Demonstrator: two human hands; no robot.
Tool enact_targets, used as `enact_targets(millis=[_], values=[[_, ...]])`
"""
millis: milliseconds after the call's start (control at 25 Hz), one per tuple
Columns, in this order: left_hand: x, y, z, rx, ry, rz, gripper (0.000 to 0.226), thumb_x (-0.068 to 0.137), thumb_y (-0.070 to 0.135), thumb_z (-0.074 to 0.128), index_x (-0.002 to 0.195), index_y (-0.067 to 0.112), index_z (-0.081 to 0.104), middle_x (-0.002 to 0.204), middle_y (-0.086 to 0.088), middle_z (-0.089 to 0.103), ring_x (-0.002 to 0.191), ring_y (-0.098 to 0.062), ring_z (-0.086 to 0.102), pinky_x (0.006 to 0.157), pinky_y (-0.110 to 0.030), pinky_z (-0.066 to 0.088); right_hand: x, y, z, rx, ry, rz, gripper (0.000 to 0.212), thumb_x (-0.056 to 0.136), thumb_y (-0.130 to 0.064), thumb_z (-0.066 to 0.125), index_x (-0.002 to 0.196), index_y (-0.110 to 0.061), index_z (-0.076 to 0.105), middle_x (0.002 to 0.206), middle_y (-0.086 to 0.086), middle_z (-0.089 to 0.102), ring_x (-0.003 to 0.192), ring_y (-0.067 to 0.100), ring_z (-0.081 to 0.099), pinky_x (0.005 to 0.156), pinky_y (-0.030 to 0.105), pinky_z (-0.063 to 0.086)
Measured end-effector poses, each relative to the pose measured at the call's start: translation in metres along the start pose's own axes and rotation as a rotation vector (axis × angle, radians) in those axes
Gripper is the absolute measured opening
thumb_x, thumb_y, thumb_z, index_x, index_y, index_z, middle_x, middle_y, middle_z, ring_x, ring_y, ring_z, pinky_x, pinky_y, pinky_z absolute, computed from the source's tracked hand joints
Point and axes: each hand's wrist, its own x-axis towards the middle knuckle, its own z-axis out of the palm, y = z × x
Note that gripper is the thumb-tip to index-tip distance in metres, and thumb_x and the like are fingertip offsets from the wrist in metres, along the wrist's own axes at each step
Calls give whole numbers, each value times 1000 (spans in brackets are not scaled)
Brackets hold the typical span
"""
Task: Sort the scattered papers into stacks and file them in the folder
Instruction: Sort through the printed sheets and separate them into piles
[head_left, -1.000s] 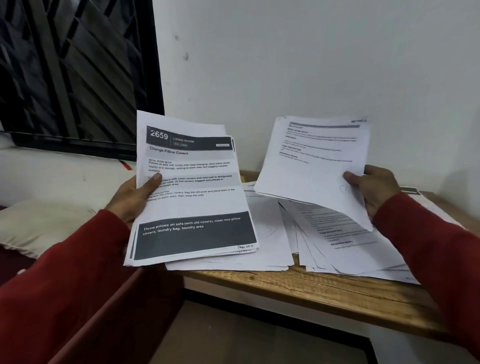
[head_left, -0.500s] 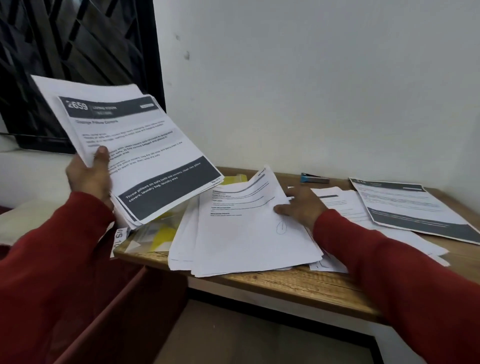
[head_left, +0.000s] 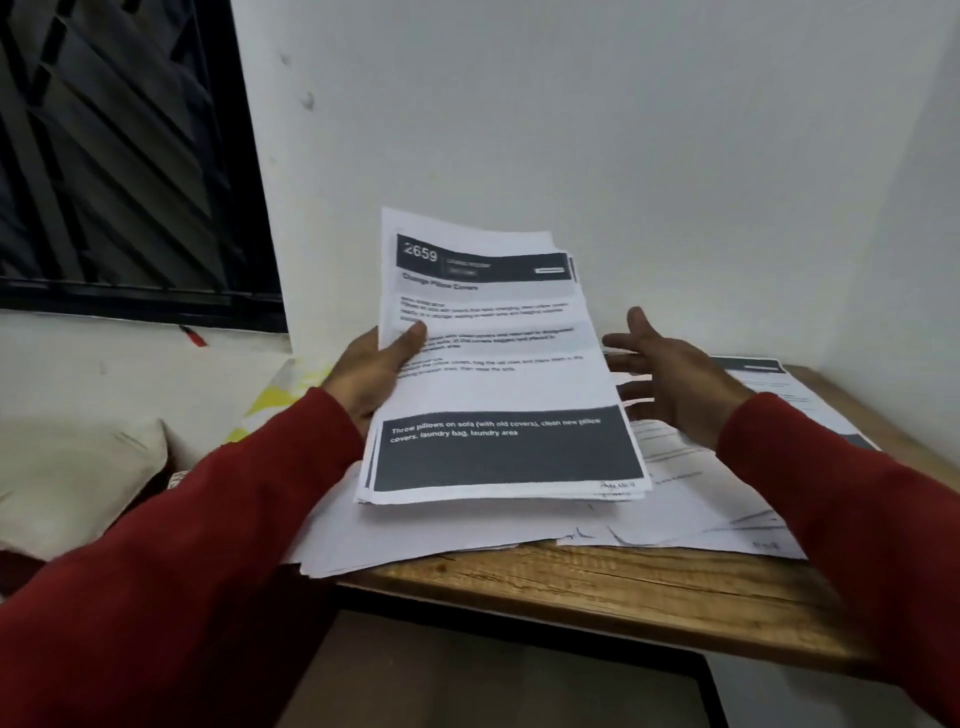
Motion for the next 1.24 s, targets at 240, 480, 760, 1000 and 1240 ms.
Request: enact_targets(millis=[240,480,760,1000,1240], values=[[16,-13,72,49,-192,43,34,100,25,56,129,7,58,117,-14,71,102,-28,72,81,-39,61,0,5,-30,54,19,-304,33,99,-5,53,131,-12,54,122,5,70,113,29,66,92,39,57],[37,-34,90,107,-154,218,28,97,23,61,122,10,64,115,-10,73,106,-29,70,93,-47,56,-2,25,-49,37,32,-440,36,98,-2,52,134,-10,49,123,8,69,109,24,68,91,35,56],[41,-41,93,45,-124,257,16,96,23,61,109,17,67,104,-2,76,95,-22,73,80,-34,60,-1,34,-43,57,13,-522,33,98,4,50,127,-14,49,118,8,70,104,22,68,90,35,55],[34,-47,96,52,-139,239,16,100,24,54,108,19,65,96,7,77,89,-11,73,73,-25,58,-1,40,-42,86,35,-526,33,99,4,50,130,-9,47,118,12,69,101,21,68,90,35,56],[30,-53,95,42,-208,118,27,87,25,66,112,16,66,111,-3,75,93,-16,73,75,-27,59,-2,42,-39,124,97,-485,32,100,1,49,129,-13,48,116,13,70,96,22,69,85,34,57]])
